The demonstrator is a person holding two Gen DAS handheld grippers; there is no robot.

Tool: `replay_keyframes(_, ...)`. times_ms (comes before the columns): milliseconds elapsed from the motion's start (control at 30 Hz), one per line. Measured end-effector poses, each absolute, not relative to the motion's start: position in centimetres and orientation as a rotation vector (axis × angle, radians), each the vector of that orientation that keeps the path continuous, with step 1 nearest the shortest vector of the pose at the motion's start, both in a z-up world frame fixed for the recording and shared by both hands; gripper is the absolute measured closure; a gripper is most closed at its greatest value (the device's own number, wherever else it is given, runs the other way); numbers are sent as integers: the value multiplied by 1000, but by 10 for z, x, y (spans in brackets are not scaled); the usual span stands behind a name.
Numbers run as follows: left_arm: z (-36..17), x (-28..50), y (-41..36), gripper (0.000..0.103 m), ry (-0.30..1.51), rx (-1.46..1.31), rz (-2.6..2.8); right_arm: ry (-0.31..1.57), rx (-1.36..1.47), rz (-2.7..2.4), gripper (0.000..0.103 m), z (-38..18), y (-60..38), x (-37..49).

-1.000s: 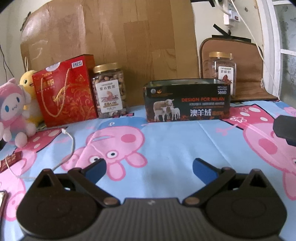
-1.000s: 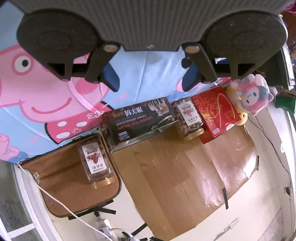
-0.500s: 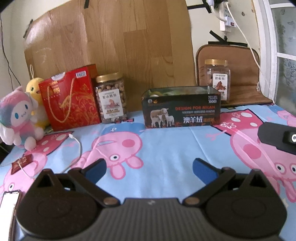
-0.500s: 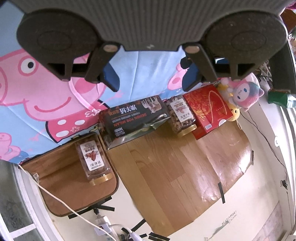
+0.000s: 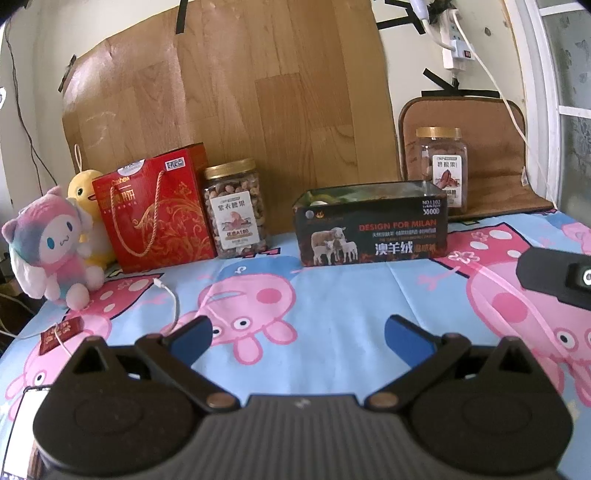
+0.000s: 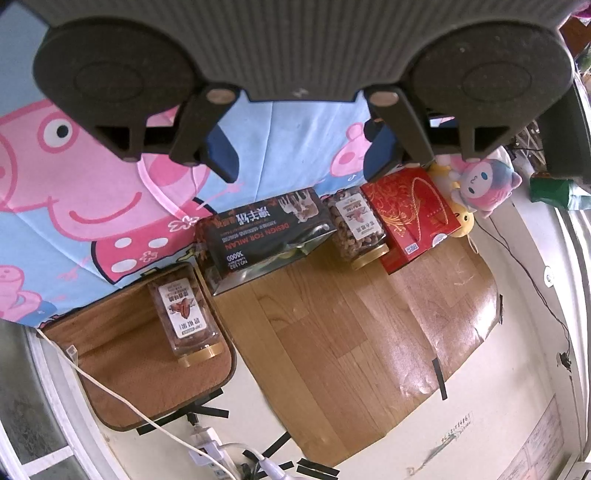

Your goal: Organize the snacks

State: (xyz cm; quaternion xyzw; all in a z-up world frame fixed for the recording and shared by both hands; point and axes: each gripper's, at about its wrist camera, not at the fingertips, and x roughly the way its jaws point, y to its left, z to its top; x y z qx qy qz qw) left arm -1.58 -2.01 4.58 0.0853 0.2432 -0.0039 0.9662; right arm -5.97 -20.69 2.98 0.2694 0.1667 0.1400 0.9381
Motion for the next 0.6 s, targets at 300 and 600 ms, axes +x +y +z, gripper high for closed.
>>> replay_keyframes(300,43,-14,-21,0,504,192,-6,343,563,278,26,28,-208,-60)
replay_keyframes(600,42,-17,-22,0,480,224,8,355,574,277,26,26,-209,-59)
